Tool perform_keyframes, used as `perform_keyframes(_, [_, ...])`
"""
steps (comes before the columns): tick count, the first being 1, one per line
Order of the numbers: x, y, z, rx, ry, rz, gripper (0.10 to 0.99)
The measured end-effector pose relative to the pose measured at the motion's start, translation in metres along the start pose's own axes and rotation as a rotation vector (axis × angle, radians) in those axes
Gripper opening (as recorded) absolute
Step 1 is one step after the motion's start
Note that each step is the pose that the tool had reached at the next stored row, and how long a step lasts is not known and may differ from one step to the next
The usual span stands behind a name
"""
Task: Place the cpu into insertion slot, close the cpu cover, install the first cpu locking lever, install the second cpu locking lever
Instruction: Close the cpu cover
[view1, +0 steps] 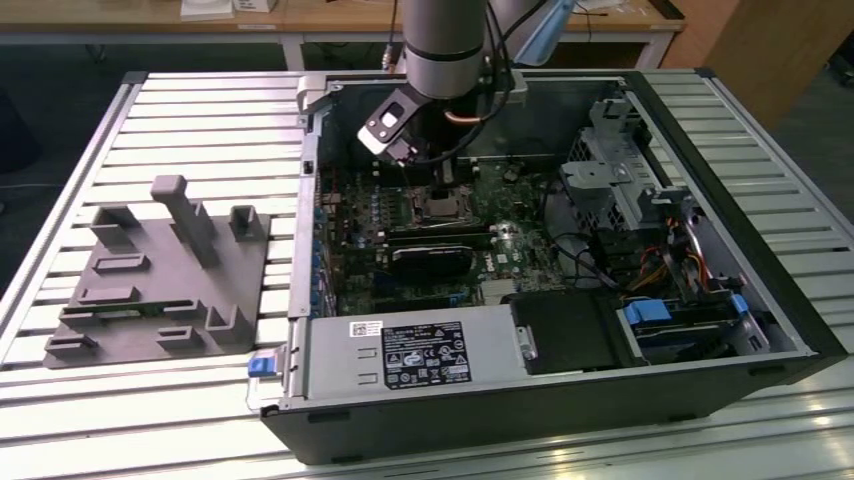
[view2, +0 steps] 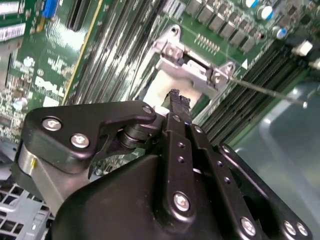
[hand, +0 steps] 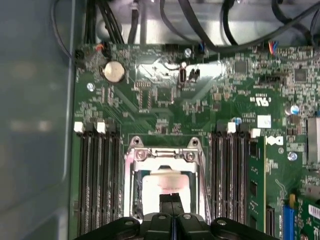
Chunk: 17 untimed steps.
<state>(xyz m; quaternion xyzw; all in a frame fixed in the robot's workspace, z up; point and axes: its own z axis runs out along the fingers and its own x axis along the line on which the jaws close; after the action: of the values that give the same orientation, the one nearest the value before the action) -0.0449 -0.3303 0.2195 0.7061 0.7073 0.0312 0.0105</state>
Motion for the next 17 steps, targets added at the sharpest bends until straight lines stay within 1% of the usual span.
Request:
perform_keyframes(3, [-0.0004,-0.0026,0.0016,0.0,-0.0003,0.0,0.106])
perform_keyframes(9, [-0.0003,-0.0026,0.0017,0.0,-0.0001,-0.002,0.106])
perform_keyframes(11, [-0.0003,-0.0026,0.0018,0.0,0.0005,-0.011,0.106])
perform_keyframes(14, [-0.0003,-0.0026,0.0019,0.001,0.0027,-0.047,0.106])
perform_keyframes(17, [-0.0003,-0.0026,0.0021,0.003,0.0056,-0.1,0.106])
